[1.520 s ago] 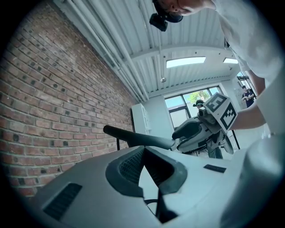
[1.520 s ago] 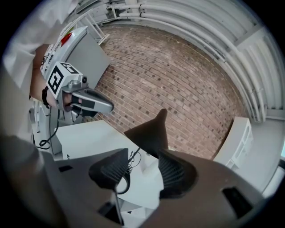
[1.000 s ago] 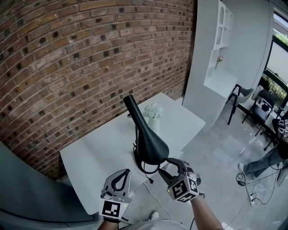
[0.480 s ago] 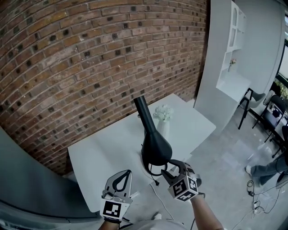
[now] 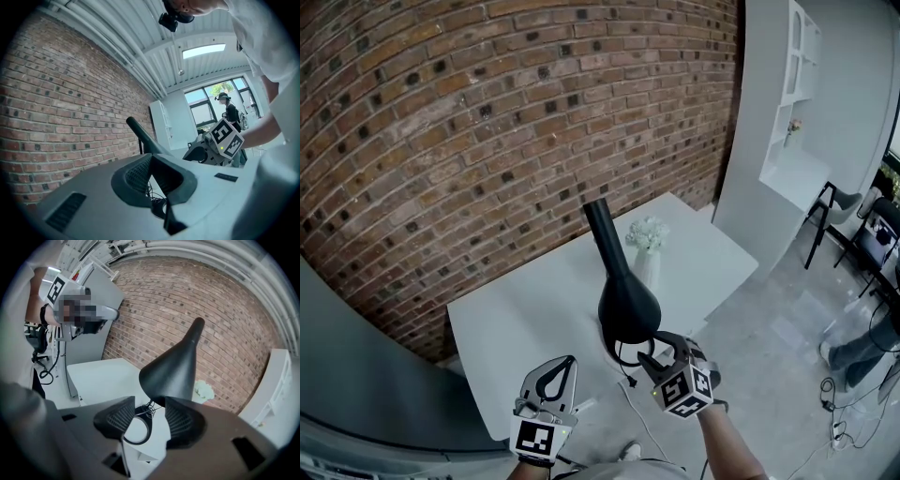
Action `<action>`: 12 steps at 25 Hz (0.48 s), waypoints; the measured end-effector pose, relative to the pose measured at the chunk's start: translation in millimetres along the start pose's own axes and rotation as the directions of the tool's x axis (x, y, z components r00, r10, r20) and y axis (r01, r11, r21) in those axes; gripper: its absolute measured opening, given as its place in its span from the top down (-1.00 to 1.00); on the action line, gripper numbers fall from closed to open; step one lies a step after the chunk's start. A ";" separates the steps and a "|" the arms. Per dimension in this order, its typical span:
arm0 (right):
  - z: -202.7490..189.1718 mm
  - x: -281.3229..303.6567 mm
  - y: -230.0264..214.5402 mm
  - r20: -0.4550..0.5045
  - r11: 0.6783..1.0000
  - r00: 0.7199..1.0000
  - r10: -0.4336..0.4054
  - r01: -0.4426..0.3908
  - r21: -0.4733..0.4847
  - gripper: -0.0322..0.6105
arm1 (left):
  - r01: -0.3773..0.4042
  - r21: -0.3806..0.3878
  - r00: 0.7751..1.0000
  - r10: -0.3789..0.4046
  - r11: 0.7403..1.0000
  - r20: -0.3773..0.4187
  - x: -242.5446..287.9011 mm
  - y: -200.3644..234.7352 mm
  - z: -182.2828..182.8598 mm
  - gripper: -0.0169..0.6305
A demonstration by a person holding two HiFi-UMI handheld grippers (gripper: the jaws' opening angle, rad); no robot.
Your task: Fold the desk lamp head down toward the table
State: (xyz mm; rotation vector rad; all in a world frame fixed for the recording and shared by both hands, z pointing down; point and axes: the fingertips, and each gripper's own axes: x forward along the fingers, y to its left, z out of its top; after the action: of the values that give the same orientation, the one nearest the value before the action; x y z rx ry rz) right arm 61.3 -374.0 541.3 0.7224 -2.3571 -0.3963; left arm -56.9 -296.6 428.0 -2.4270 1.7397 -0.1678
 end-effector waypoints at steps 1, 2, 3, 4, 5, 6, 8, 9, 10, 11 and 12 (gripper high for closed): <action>-0.3 0.4 -0.2 0.000 1.000 1.000 -0.003 0.003 0.002 0.26 | -0.004 -0.002 1.000 0.004 1.000 -0.003 -1.4 0.8 -0.6 0.93; -0.6 1.0 -0.5 0.000 1.000 1.000 -0.005 0.005 0.003 0.26 | -0.008 -0.005 1.000 0.008 1.000 -0.004 -2.9 1.6 -1.1 0.93; -0.7 1.8 -0.9 0.001 1.000 1.000 -0.008 0.008 0.004 0.26 | -0.011 -0.007 1.000 0.011 1.000 -0.004 -4.5 2.2 -1.5 0.93; -0.7 2.5 -1.3 0.002 1.000 1.000 -0.010 0.010 0.005 0.26 | -0.014 -0.009 1.000 0.014 1.000 -0.004 -6.2 2.6 -2.0 0.93; -0.6 2.9 -1.8 0.005 1.000 1.000 -0.013 0.013 0.008 0.26 | -0.016 -0.009 1.000 0.015 1.000 -0.004 -8.1 2.9 -2.7 0.92; -0.4 3.2 -2.1 0.009 1.000 1.000 -0.014 0.014 0.013 0.26 | -0.017 -0.010 1.000 0.017 1.000 -0.005 -9.9 3.2 -3.3 0.93; 0.1 3.2 -2.6 0.014 1.000 1.000 -0.019 0.018 0.021 0.26 | -0.021 -0.011 1.000 0.021 1.000 -0.006 -13.8 4.2 -3.5 0.92; 0.4 2.8 -2.3 0.015 0.999 1.000 -0.022 0.021 0.028 0.26 | -0.023 -0.012 1.000 0.023 1.000 -0.005 -15.8 5.0 -3.2 0.93; 0.7 2.0 -1.6 0.018 0.999 1.000 -0.025 0.024 0.040 0.26 | -0.024 -0.012 1.000 0.024 1.000 -0.005 -17.9 5.7 -3.3 0.93; 1.3 0.7 -0.8 0.025 0.998 0.999 -0.030 0.028 0.058 0.26 | -0.024 -0.010 1.000 0.024 1.000 -0.005 -19.7 6.0 -3.8 0.93; 2.3 -1.2 -0.2 0.034 0.996 0.999 -0.035 0.032 0.078 0.26 | -0.022 -0.008 1.000 0.022 1.000 -0.005 -21.1 6.1 -4.3 0.93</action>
State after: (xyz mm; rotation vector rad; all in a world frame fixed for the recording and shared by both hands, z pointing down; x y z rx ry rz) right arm 60.6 -373.2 538.9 0.7986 -2.4079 -0.3359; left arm -70.1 -278.7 431.0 -2.4143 1.7714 -0.1642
